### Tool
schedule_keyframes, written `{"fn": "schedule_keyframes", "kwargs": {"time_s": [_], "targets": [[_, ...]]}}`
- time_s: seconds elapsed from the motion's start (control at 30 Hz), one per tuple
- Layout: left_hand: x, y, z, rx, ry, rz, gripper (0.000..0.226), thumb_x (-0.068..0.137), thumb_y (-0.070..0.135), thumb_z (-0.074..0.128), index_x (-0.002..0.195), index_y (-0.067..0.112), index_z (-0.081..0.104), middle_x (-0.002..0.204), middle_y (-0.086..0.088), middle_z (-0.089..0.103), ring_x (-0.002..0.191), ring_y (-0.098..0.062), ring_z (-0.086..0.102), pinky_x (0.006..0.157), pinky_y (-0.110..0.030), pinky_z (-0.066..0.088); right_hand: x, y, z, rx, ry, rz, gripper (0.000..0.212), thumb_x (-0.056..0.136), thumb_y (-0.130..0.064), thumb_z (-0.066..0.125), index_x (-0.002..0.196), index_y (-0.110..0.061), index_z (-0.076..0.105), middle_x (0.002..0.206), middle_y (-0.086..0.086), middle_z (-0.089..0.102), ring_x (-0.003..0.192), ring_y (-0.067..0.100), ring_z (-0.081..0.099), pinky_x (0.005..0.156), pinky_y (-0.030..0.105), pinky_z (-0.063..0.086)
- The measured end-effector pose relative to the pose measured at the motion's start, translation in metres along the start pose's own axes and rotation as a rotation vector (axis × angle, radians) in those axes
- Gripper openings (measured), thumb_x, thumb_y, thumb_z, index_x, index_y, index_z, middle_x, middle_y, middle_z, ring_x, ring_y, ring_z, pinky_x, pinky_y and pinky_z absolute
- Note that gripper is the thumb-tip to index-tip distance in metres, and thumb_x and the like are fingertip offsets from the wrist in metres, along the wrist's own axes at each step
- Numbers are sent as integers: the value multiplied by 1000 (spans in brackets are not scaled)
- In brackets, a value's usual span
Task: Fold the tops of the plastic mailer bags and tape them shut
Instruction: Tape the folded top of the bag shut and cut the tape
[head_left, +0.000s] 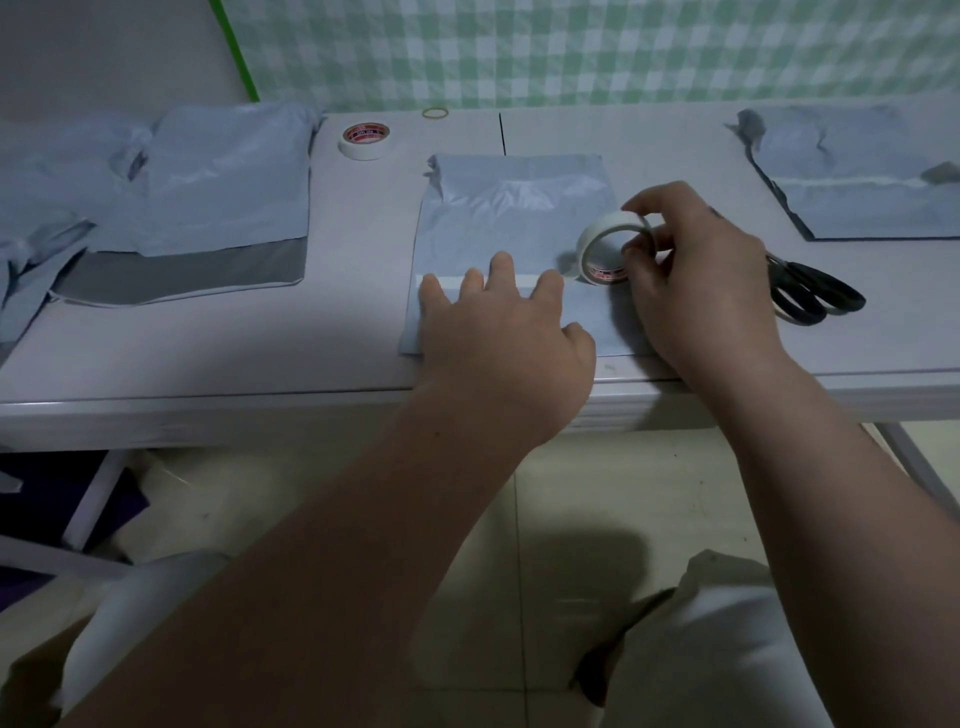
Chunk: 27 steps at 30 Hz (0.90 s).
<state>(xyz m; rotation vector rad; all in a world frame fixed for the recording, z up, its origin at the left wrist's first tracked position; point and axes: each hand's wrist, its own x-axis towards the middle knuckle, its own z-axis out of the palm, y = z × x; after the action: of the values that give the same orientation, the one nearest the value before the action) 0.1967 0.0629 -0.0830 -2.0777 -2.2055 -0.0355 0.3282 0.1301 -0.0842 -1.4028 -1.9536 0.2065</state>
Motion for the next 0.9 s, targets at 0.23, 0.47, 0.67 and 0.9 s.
{"fn": "schedule_keyframes", "kwargs": {"time_s": [0.23,0.47,0.67,0.9], "targets": [[4,6,-2,4,-41,-32,52,97,47,19,147,34,22,155,-19,18,134,-37,31,107,-59,23,0,0,5,-76,-26,-85,41,89,-11,44,125,-30,53,100,9,66,96,35,54,73,40,45],[-2,2,-1,-13,-19,-48,53,97,49,19,145,30,30,151,-15,28,136,-34,30,109,-58,14,-7,-20,2,-330,-24,-46,45,90,-6,40,126,-29,51,96,12,58,100,31,43,62,33,25],[-6,-21,-2,2,7,-52,51,97,47,16,144,33,31,145,-10,37,125,-30,46,108,-58,17,-8,-22,2,-387,-22,-27,48,87,-1,39,126,-26,51,96,13,60,101,33,44,62,35,26],[-13,-47,-5,48,53,-58,50,96,39,15,135,22,42,128,-5,53,103,-30,60,109,-56,20,-9,-22,2,-347,-30,8,50,88,0,38,128,-27,50,96,14,59,101,33,44,62,35,27]]}}
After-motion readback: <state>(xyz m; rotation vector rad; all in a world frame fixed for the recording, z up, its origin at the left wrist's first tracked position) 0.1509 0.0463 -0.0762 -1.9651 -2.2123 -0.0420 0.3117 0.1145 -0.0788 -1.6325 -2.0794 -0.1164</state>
